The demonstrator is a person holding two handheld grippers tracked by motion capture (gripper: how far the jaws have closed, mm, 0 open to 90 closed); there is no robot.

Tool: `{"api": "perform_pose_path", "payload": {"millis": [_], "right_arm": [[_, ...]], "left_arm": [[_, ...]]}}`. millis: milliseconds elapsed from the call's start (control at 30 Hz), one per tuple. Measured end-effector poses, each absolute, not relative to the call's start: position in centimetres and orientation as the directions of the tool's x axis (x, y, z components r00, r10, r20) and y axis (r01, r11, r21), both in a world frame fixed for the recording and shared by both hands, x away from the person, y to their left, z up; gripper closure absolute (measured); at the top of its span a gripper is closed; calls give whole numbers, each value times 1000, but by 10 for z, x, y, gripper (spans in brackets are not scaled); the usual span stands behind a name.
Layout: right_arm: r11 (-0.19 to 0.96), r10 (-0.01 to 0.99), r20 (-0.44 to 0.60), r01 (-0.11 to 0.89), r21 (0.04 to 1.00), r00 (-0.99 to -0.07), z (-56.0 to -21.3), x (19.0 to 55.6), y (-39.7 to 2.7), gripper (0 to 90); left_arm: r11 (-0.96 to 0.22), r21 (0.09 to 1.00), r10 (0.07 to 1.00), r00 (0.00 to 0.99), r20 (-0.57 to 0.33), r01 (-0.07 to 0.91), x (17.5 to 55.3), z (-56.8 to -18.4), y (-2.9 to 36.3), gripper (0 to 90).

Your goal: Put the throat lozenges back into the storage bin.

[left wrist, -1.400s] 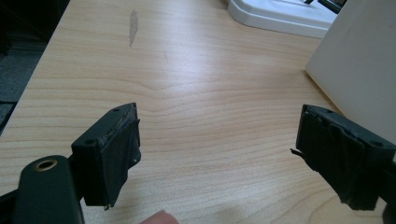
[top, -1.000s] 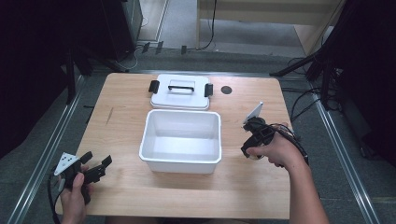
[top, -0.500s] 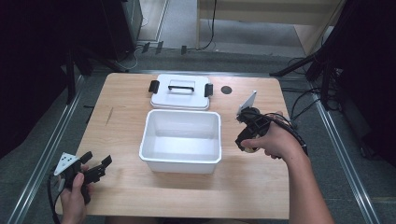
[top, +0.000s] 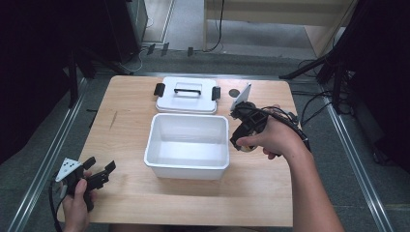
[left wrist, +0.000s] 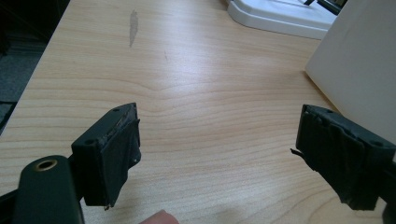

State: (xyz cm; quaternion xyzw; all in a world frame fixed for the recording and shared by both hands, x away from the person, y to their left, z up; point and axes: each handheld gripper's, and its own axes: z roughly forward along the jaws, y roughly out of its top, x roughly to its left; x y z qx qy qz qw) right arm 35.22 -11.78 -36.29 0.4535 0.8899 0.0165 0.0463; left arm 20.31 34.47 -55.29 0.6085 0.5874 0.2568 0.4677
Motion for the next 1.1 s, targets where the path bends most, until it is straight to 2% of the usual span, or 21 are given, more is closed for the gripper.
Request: {"api": "perform_pose_path", "payload": {"millis": [500,1100], "right_arm": [[637,771,-55,767,78,-635,-354,350,-80,209],[702,712,-58,707,85,-700,-363,350,-41,209]], "left_arm": [[127,871,955,178,-236,475,203,-553,345,146],[127,871,955,179,-237,474,203,-553,345,146]]}}
